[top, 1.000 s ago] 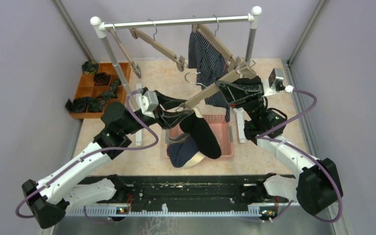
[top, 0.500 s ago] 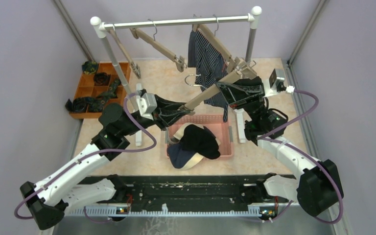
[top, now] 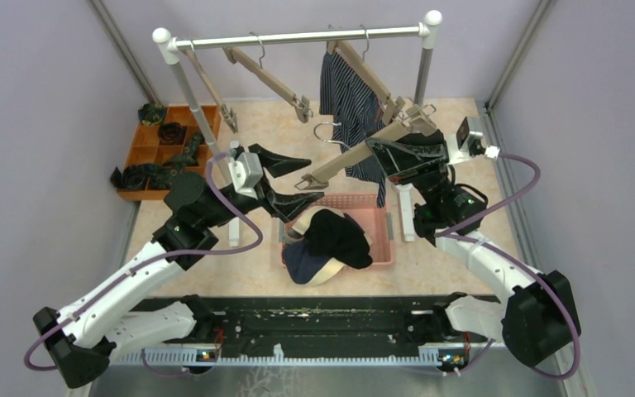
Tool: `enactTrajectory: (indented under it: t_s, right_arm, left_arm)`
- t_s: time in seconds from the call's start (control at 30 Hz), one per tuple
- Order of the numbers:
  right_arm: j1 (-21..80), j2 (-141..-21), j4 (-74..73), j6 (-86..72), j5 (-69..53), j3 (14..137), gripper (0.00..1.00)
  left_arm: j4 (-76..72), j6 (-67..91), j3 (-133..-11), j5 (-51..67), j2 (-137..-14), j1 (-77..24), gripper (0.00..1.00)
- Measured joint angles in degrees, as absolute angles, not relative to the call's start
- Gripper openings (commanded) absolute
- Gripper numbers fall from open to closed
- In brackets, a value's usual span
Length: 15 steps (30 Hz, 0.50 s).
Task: Remove the underwear clipped to the hanger
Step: Remove the underwear from the hanger.
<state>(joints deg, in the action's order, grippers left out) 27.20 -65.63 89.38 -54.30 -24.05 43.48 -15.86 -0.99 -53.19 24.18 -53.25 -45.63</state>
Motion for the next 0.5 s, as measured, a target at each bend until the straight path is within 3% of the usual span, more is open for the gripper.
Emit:
enactTrajectory:
  t_s: [0.33,0.5]
  right_arm:
    - [28.03,-65.63,89.38,-54.65,-25.36,43.48,0.0]
    - [28.45,-65.63,89.38,-54.5,-25.58,43.48,0.0]
  left_arm:
    - [-16.69,0.27,-60.66,25.61,-58.17,-45.63,0.63]
    - [-16.73,1.26,-60.84,26.02,-58.43,-45.63,0.62]
